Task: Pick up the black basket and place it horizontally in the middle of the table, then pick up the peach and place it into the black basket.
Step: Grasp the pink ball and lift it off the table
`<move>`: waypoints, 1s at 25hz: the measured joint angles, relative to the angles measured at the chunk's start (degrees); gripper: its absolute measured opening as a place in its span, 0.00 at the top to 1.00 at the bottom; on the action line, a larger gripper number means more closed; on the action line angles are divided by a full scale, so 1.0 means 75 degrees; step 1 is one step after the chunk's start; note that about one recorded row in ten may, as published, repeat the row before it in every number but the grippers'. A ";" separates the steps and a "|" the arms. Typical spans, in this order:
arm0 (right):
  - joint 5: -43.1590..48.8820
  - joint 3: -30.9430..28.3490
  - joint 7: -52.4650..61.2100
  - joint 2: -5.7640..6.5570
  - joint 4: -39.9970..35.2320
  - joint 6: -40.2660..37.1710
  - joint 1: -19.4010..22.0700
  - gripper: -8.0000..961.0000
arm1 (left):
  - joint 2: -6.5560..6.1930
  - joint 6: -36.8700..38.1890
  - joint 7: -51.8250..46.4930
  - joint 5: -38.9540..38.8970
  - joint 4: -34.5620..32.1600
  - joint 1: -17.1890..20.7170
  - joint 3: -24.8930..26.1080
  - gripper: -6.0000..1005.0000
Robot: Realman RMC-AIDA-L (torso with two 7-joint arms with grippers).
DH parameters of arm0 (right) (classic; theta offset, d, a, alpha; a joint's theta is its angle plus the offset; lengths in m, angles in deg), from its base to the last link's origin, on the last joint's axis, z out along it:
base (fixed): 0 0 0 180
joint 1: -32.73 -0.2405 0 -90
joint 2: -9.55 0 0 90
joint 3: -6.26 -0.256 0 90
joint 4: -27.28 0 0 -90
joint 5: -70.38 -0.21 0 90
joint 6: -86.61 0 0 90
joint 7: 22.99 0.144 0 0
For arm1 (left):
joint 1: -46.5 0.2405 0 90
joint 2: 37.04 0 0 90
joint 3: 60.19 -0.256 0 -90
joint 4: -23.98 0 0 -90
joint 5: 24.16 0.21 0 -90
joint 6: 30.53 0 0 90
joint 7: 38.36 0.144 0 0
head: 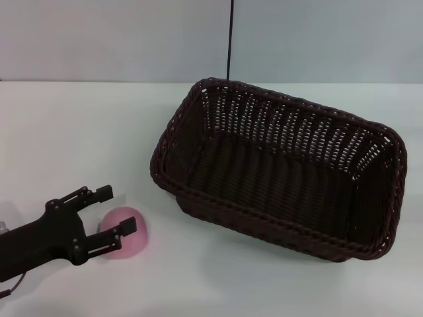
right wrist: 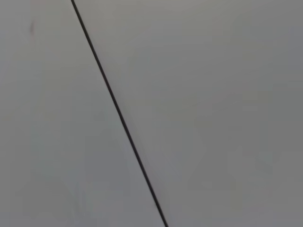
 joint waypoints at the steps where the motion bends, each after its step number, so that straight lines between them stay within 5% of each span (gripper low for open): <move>1: 0.0000 0.0000 0.0000 0.0000 0.0000 0.0000 0.0000 0.54 | 0.0010 -0.0072 0.0059 0.0003 -0.0007 0.0015 -0.0011 0.17; 20: 0.0041 -0.0019 -0.0079 -0.0014 0.0101 0.0373 -0.0117 0.54 | 0.0152 -0.0621 0.0178 0.0696 0.0001 -0.0043 -0.0055 0.23; 25: 0.0047 -0.0019 -0.0080 -0.0032 0.0112 0.0372 -0.0086 0.54 | 0.0160 -0.0605 0.0266 0.0697 -0.0014 -0.0036 -0.0056 0.37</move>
